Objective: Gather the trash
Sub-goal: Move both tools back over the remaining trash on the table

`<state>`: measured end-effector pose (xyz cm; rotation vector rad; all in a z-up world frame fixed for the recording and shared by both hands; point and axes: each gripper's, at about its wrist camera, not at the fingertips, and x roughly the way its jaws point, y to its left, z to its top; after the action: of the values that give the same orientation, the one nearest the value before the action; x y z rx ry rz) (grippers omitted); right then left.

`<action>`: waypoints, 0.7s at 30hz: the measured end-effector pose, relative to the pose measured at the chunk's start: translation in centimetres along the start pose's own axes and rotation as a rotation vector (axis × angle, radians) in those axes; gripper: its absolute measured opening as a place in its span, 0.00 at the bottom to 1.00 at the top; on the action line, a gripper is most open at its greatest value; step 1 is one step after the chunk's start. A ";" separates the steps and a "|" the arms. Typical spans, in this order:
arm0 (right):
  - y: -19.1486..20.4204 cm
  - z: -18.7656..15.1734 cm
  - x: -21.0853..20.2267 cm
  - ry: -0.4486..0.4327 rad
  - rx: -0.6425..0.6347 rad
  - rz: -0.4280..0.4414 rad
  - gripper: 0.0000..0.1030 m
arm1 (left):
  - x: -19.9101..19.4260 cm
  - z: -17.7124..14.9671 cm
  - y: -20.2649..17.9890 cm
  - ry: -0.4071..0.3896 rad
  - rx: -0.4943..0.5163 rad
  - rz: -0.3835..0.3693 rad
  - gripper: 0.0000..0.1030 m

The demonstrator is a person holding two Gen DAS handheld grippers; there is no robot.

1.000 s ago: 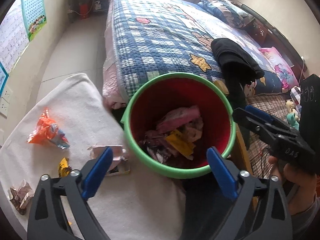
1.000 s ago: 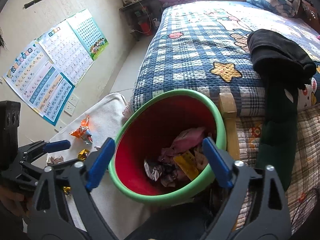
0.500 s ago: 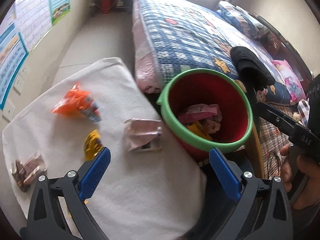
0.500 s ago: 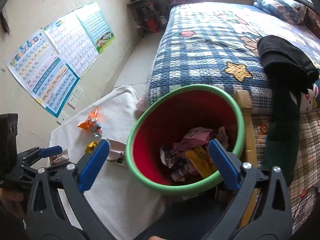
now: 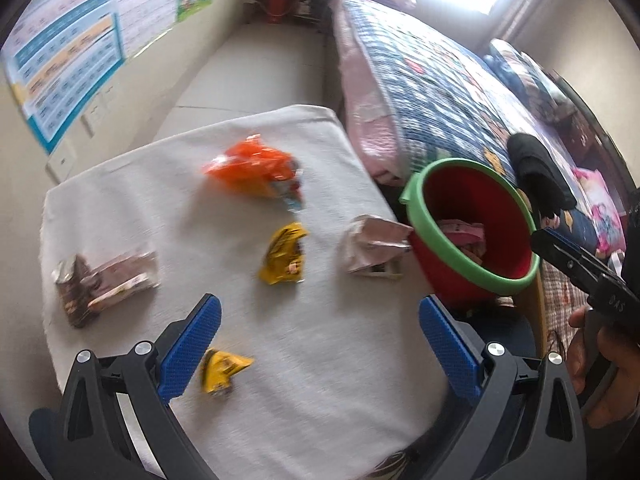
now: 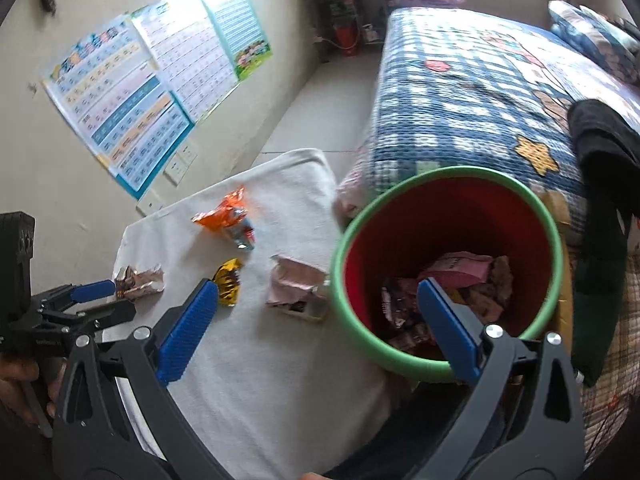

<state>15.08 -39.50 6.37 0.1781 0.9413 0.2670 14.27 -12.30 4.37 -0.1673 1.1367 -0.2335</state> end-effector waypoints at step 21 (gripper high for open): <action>9.4 -0.6 4.3 0.084 -0.149 0.055 0.95 | -2.3 -3.7 12.1 -0.002 -0.182 0.123 0.92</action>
<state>15.65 -29.19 5.22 0.0560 0.9967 0.3964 11.13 -0.10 1.87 -0.2572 1.1618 -0.0205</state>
